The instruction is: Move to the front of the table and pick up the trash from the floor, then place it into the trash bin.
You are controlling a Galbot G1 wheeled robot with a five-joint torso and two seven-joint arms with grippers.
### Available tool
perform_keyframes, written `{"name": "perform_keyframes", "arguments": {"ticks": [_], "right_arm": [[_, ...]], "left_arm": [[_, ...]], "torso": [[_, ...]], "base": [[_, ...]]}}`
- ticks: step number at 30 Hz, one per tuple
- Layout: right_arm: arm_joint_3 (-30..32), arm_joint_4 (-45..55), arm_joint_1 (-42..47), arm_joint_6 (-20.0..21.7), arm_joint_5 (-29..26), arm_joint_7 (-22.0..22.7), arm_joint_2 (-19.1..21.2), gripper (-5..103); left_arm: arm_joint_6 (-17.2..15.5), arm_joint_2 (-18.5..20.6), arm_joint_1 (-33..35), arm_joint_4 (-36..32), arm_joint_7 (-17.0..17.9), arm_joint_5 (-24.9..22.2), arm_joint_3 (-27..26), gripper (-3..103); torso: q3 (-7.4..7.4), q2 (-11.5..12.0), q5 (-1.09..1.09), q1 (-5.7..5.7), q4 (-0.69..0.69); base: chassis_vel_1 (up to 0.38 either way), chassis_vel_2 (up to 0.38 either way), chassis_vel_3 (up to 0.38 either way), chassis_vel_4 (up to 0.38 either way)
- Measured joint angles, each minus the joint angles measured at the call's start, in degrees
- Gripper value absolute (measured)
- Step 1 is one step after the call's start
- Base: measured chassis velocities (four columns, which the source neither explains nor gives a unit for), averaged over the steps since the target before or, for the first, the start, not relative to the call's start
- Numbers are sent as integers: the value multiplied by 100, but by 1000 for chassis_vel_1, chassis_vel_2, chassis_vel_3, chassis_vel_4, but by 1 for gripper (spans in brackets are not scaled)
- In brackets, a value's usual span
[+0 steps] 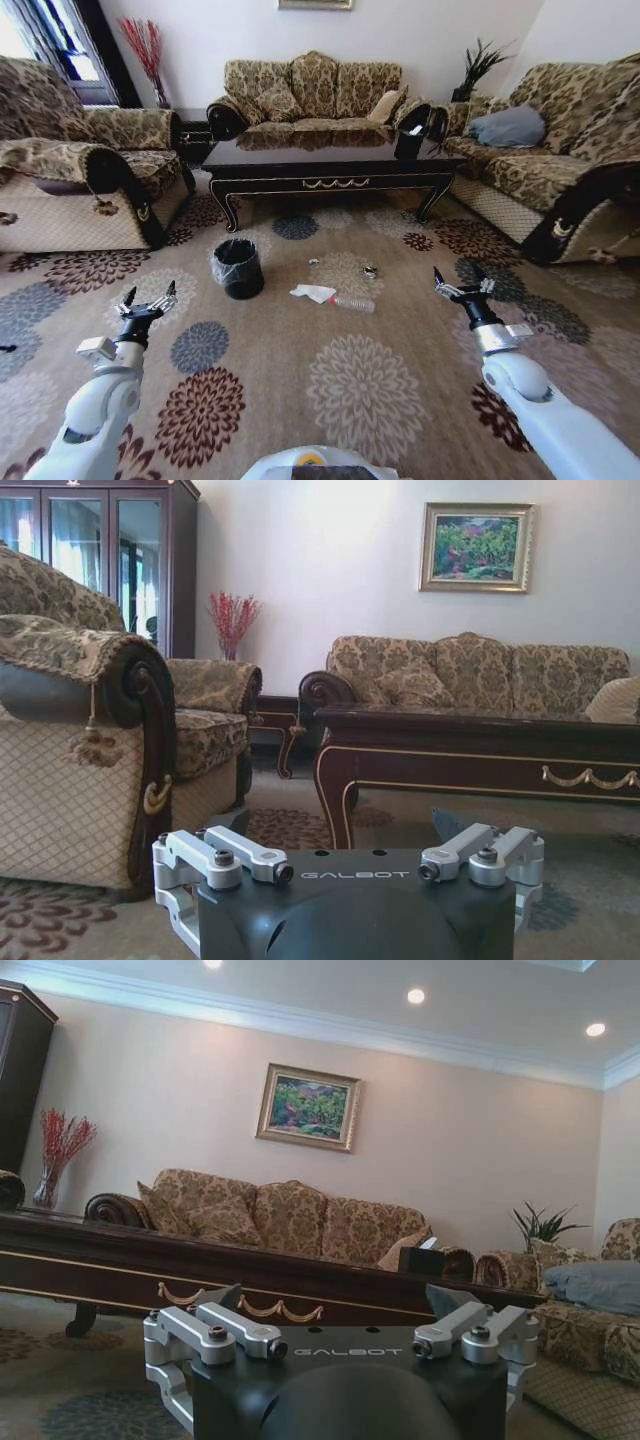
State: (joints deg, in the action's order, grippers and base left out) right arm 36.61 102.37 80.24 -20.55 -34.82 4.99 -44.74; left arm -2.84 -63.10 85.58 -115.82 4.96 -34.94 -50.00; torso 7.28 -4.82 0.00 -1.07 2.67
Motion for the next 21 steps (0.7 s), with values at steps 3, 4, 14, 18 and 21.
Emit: {"name": "perform_keyframes", "arguments": {"ticks": [3,4,14,18,21], "right_arm": [[-10,-22,-13,-6,7,1,-6,100],[-10,-22,-13,-6,7,1,-6,100],[-46,-73,-49,-14,15,4,-16,100],[-59,-85,-57,-35,16,4,-25,100],[-65,-86,-60,-60,13,4,-31,100]], "left_arm": [[3,10,-11,10,-2,-4,5,100],[3,10,-11,10,-2,-4,5,100],[3,6,-44,61,-5,-7,39,100],[3,-7,-56,72,-9,5,52,100],[3,-13,-60,73,-16,9,60,100]], "torso": [[0,-2,-2,0,-1],[0,-2,-2,0,-1],[2,-2,2,0,-1],[1,-3,-1,0,1],[2,-3,0,-1,-1]], "base": [[-368,348,361,-364],[-366,322,334,-365],[-343,357,351,-362],[-342,366,352,-353],[-371,364,323,-356]]}}
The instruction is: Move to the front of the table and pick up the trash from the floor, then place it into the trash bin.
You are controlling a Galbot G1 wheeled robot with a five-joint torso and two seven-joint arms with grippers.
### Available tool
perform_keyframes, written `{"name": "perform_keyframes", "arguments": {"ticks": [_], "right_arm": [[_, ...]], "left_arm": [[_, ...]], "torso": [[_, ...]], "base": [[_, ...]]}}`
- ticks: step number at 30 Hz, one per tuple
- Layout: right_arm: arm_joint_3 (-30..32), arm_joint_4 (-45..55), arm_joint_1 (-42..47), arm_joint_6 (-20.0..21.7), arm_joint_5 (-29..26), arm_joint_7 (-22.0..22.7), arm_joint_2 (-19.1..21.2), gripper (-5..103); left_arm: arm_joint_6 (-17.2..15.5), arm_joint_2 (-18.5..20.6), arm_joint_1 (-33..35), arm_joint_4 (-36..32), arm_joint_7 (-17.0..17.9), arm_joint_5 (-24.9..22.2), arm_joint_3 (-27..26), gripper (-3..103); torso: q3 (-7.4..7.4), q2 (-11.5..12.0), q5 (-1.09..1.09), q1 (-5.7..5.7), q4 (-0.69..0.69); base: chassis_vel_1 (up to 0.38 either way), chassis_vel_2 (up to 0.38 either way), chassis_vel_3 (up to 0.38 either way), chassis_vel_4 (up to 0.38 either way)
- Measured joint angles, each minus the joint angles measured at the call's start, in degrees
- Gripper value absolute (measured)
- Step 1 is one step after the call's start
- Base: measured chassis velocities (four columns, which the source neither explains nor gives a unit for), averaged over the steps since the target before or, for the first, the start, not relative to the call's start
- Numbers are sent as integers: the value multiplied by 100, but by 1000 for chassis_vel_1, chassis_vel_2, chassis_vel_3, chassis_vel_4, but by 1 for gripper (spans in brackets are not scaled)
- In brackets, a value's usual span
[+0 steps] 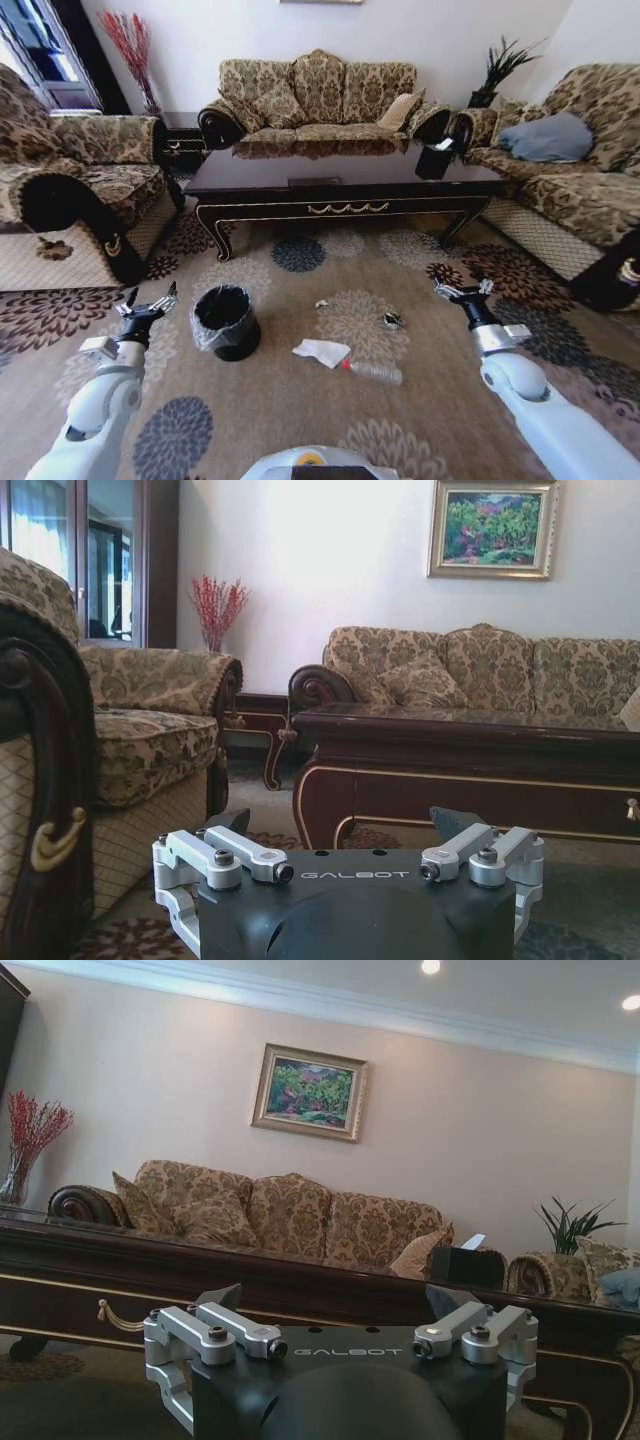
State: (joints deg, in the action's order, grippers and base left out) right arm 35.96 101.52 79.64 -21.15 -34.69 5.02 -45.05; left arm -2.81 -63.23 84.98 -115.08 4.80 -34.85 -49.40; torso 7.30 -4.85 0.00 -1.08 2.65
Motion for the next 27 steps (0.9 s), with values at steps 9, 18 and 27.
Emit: {"name": "perform_keyframes", "arguments": {"ticks": [9,18,27], "right_arm": [[0,-2,-1,-33,-1,-3,-16,100],[5,-7,16,-43,15,-15,-24,100],[1,6,39,-35,61,49,-23,100]], "left_arm": [[-88,-20,-12,-44,-80,-7,37,100],[-438,-38,-75,-156,257,-62,58,100],[-1804,239,-183,-803,1329,-755,190,100]], "torso": [[4,1,3,-5,0],[-1,-3,-1,3,3],[1,-3,0,0,1]], "base": [[-213,229,180,-202],[17,-37,-25,26],[0,0,0,0]]}}
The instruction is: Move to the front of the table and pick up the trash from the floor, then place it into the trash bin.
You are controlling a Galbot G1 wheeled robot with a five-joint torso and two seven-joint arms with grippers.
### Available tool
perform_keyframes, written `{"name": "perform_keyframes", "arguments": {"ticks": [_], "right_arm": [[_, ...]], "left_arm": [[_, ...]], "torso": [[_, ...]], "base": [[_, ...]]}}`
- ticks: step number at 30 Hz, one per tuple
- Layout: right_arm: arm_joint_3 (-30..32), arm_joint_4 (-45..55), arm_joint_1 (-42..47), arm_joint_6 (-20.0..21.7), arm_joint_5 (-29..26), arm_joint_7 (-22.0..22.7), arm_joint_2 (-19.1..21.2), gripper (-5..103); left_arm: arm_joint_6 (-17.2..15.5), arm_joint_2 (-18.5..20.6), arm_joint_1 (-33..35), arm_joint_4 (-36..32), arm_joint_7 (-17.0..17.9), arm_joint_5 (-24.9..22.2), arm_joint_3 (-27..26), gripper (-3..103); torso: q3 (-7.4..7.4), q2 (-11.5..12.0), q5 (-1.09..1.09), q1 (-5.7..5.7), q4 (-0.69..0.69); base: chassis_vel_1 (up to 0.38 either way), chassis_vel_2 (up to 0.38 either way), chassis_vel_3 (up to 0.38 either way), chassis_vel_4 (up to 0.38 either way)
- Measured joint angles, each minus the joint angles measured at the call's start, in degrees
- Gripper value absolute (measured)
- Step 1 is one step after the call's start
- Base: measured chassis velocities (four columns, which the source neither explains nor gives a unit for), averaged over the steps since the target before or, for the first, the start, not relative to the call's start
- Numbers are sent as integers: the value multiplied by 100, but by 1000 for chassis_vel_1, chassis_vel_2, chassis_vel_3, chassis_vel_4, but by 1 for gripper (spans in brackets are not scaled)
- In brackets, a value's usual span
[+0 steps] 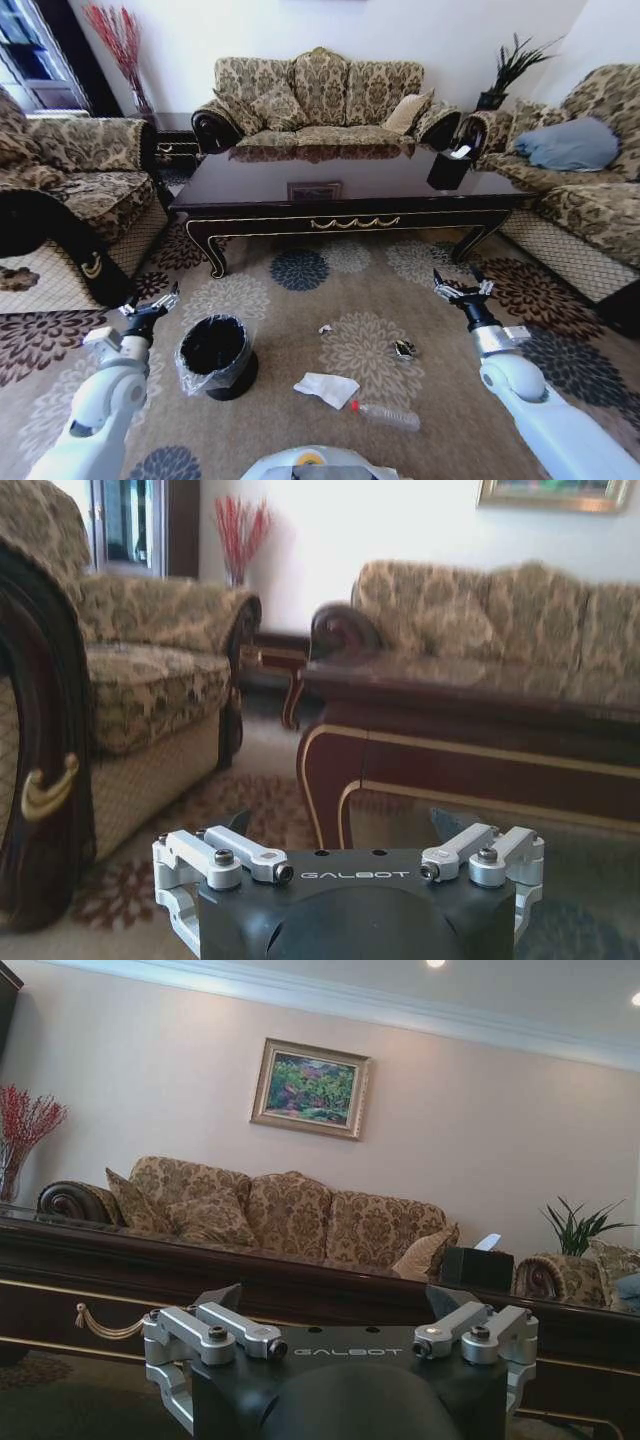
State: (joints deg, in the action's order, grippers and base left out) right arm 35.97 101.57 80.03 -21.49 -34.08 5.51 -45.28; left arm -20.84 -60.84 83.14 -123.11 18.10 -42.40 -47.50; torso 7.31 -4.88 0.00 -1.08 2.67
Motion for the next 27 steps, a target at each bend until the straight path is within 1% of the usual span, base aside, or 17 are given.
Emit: {"name": "perform_keyframes", "arguments": {"ticks": [2,3,4,5,6,7,8,11,14,16,18,21,22,23,24,25,27], "right_arm": [[-17,27,10,36,15,71,-1,100],[-17,27,10,36,15,71,-1,100],[-19,32,12,42,24,87,-3,100],[-22,39,19,51,47,128,-10,100],[-24,40,25,56,61,148,-15,100],[-26,38,29,59,75,158,-16,100],[-26,38,29,59,75,158,-16,100],[-69,15,17,64,93,168,-3,100],[-75,4,14,65,96,168,6,100],[-73,-6,22,65,101,166,6,100],[-72,-6,25,65,101,165,6,100],[-67,-40,25,65,125,150,-14,100],[-67,-40,25,65,125,150,-14,100],[-67,-49,21,64,132,148,-21,100],[-69,-57,17,63,142,146,-38,100],[-69,-59,19,63,155,142,-65,100],[-69,-71,33,57,174,133,-89,100]], "left_arm": [[-1029,228,-17,-117,303,-415,106,100],[-1029,228,-17,-117,303,-415,106,100],[-1277,286,-27,-137,387,-556,142,100],[-1775,418,-77,-158,607,-885,260,100],[-1999,477,-119,-149,705,-1006,342,100],[-2111,514,-147,-124,761,-1059,417,100],[-2111,514,-147,-124,761,-1059,417,100],[-2220,562,-157,-62,839,-1173,692,100],[-2221,544,-155,-41,843,-1238,866,100],[-2215,452,-107,-99,997,-1348,1060,100],[-2210,426,-71,-140,1081,-1350,1091,100],[-2189,301,171,-288,1461,-1197,1138,100],[-2189,301,171,-288,1461,-1197,1138,100],[-2185,273,204,-308,1587,-1214,1143,100],[-2179,217,249,-335,1842,-1296,1152,100],[-2173,116,294,-334,2236,-1442,1159,100],[-2162,-7,308,-150,2527,-1517,1110,100]], "torso": [[0,0,-1,0,0],[0,0,-1,0,0],[0,0,-1,0,0],[0,1,1,0,0],[0,0,1,0,0],[0,1,1,0,0],[0,1,1,0,0],[0,1,0,-1,0],[0,1,0,0,-1],[0,1,1,-1,0],[0,1,1,-1,1],[0,1,0,0,-1],[0,1,0,0,-1],[0,1,0,0,-1],[0,1,0,0,-1],[0,1,0,-1,-1],[0,1,0,-1,-1]], "base": [[0,0,0,0],[0,0,0,0],[0,0,0,0],[0,0,0,0],[0,0,0,0],[0,0,0,0],[0,0,0,0],[0,0,0,0],[0,0,0,0],[0,0,0,0],[0,0,0,0],[0,0,0,0],[0,0,0,0],[0,0,0,0],[0,0,0,0],[0,0,0,0],[0,0,0,0]]}}
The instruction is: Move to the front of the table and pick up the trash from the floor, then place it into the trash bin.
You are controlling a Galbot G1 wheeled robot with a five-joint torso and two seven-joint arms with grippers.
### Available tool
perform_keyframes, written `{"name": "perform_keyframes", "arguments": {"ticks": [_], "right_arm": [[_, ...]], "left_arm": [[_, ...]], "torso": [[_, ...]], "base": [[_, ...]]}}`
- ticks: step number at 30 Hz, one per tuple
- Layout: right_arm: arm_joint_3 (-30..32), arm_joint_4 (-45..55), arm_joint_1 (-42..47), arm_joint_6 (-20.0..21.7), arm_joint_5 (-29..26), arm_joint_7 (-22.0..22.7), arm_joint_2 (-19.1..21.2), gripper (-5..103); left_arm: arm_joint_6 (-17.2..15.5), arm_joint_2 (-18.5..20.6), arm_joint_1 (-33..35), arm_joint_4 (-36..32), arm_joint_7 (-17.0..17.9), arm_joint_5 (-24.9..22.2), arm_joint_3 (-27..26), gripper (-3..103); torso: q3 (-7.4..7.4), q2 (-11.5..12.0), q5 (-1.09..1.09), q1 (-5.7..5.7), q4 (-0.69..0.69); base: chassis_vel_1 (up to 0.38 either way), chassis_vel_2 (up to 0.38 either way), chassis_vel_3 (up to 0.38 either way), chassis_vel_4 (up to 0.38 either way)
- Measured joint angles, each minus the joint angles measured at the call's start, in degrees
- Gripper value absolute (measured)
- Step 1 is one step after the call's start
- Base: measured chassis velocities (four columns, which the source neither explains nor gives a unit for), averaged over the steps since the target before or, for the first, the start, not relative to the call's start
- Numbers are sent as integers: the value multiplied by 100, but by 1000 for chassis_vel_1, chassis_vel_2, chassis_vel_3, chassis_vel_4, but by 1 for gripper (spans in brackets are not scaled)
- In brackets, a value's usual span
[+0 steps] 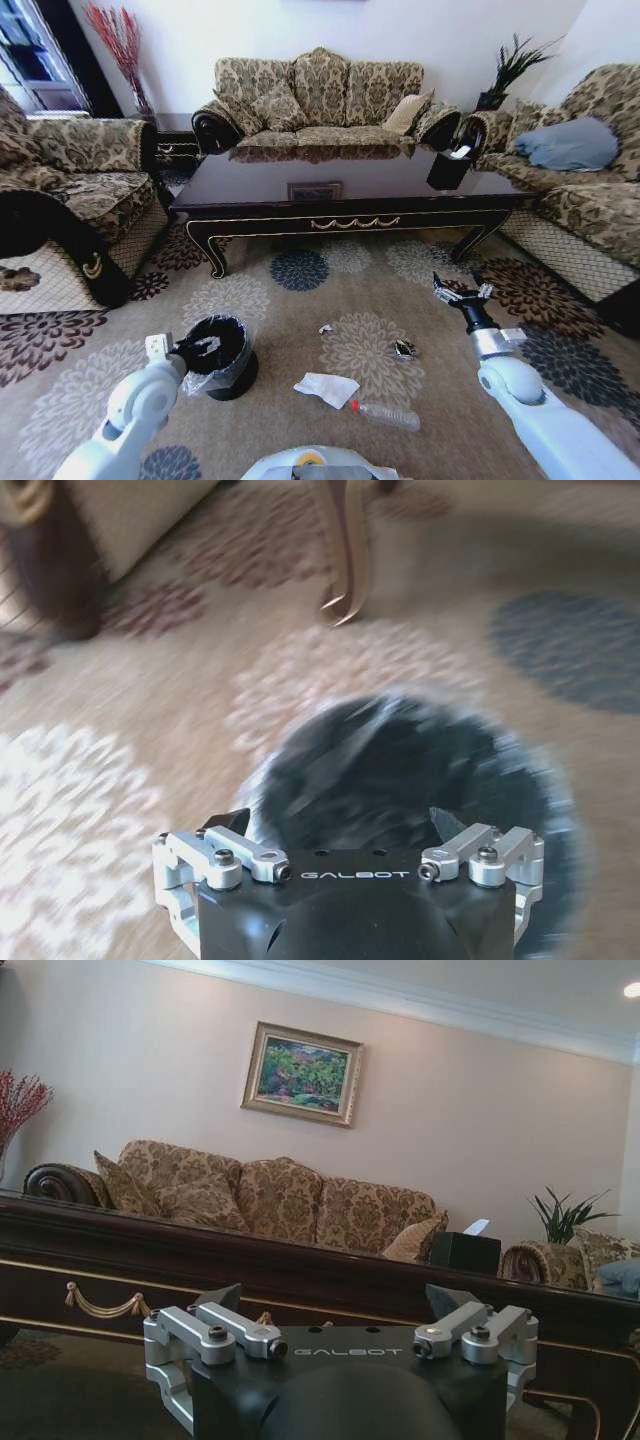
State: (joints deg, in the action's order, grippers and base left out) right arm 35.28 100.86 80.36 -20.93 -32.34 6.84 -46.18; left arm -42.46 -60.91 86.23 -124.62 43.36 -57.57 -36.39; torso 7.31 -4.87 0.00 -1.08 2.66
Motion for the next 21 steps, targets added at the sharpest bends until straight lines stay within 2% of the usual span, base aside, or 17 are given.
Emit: {"name": "perform_keyframes", "arguments": {"ticks": [6,21], "right_arm": [[-9,-62,7,-21,30,-53,-28,100],[-151,-290,-122,-33,47,-86,1,100]], "left_arm": [[10,-73,-48,442,114,-101,-216,100],[24,-204,-391,1280,-192,81,24,100]], "torso": [[0,0,0,0,0],[1,0,0,0,1]], "base": [[0,0,0,0],[0,0,0,0]]}}
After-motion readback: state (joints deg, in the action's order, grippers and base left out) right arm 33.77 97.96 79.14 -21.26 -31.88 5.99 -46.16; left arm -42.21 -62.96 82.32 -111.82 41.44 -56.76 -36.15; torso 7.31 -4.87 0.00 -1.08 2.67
